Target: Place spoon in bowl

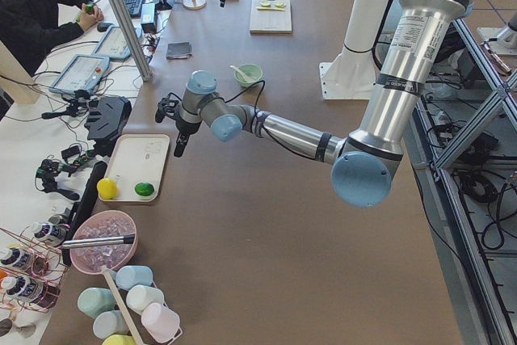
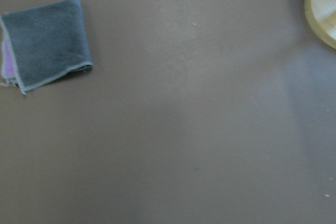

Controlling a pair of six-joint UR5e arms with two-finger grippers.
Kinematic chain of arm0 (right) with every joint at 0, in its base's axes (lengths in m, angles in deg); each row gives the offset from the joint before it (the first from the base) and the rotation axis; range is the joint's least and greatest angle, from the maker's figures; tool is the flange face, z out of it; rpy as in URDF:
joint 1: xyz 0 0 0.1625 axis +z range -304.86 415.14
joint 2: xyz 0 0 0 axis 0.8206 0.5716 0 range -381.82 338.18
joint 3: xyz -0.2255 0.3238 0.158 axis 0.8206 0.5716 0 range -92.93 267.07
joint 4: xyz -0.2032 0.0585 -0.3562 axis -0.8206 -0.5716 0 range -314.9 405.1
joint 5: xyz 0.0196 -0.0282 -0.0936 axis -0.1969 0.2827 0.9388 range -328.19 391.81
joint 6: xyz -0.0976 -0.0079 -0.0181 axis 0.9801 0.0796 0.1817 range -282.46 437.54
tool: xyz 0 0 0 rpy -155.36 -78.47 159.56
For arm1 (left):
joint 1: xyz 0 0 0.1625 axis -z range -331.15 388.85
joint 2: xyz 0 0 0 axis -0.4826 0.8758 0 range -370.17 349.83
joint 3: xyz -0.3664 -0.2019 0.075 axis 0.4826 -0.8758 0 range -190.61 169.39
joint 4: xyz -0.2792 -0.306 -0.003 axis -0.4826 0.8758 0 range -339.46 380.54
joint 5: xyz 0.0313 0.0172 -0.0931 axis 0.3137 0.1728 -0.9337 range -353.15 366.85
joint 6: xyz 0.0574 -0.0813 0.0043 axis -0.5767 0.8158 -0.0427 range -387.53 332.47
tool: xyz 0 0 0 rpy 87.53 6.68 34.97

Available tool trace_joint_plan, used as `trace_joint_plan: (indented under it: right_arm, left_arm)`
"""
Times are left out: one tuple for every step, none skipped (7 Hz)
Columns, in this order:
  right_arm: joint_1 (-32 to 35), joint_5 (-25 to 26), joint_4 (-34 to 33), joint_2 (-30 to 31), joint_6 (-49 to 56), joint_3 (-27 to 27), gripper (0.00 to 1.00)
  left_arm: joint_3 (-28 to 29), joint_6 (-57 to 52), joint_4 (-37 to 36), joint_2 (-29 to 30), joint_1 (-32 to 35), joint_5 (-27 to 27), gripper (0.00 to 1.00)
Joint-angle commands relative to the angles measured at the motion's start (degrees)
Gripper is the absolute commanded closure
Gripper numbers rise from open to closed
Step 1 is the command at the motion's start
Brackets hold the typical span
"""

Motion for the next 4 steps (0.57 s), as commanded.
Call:
trace_joint_plan:
  right_arm:
    - [9.30, 1.12, -18.57, 2.55, 31.18, -2.59, 0.00]
    - [10.46, 4.57, -20.65, 5.60, 37.91, -3.73, 0.00]
    - [12.91, 3.04, -20.58, 8.25, 37.89, -3.05, 0.00]
    - [17.29, -6.12, -19.80, 12.36, 38.94, -3.39, 0.00]
  left_arm:
    - [-2.95, -16.03, -7.41, -4.71, 10.00, -4.62, 0.02]
    - [-7.33, -25.59, -16.15, -6.56, 13.70, -4.37, 0.02]
    - [-10.85, -32.47, -22.42, -7.80, 18.26, -4.37, 0.02]
    - [-12.28, -33.23, -26.31, -8.25, 20.92, -4.72, 0.02]
